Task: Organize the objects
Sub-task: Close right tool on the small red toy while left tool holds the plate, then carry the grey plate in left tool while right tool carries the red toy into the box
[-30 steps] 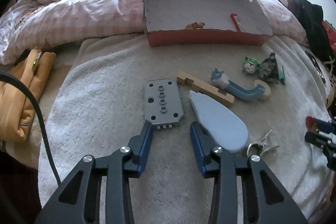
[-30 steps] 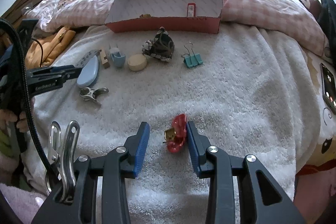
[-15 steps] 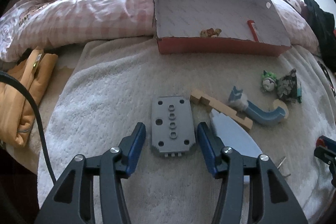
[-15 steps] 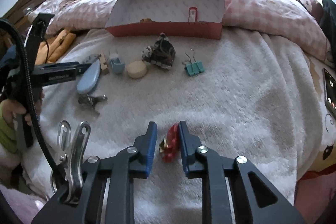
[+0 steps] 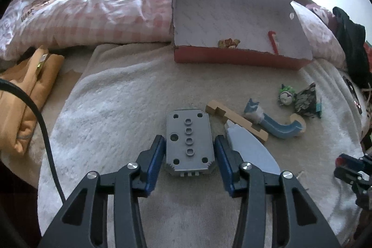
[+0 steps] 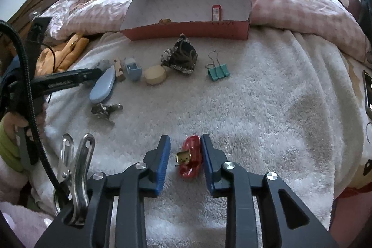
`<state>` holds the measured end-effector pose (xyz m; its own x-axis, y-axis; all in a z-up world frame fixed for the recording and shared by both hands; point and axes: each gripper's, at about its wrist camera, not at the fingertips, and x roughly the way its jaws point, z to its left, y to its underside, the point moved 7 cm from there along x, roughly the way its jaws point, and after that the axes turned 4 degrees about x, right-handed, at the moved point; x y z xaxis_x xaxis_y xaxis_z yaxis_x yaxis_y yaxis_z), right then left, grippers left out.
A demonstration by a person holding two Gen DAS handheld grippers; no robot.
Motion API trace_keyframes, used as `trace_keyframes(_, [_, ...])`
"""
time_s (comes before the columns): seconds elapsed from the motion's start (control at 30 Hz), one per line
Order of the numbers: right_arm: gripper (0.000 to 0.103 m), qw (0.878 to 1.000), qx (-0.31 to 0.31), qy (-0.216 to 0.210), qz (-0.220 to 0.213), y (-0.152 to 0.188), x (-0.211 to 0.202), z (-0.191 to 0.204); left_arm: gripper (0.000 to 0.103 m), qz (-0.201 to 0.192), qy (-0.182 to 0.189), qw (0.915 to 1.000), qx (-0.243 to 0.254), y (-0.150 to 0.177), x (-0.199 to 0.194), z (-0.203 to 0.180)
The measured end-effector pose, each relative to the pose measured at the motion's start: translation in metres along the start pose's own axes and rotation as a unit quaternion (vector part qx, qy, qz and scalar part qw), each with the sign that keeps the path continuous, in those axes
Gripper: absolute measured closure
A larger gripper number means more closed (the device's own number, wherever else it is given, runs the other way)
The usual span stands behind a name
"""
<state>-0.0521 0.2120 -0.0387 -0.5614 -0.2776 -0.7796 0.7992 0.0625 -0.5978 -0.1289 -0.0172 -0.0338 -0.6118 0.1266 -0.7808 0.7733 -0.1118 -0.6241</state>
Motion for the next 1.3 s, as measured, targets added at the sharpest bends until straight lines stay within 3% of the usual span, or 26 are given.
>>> trace_keyframes(0.37, [0.073, 0.999, -0.028, 0.015, -0.003, 0.009, -0.005, 0.002, 0.059, -0.008, 0.014, 0.9999, 0.003, -0.001, -0.020, -0.014])
trace_keyframes(0.43, [0.080, 0.999, -0.037, 0.024, -0.006, 0.009, -0.005, 0.002, 0.059, -0.011, 0.016, 0.9998, 0.006, -0.003, -0.023, -0.017])
trace_keyframes(0.57, [0.081, 1.000, -0.022, 0.015, -0.007, 0.004, -0.005, 0.000, 0.059, -0.016, 0.019, 0.9997, 0.006, -0.006, -0.029, -0.021])
trace_keyframes(1.1, [0.081, 0.999, -0.001, -0.037, -0.024, -0.068, -0.006, 0.010, 0.059, -0.036, 0.026, 0.9990, 0.008, -0.048, -0.034, -0.033])
trace_keyframes(1.3, [0.081, 0.999, -0.012, -0.027, -0.044, -0.106, -0.008, 0.014, 0.059, -0.052, 0.029, 0.9980, 0.020, -0.077, -0.030, -0.043])
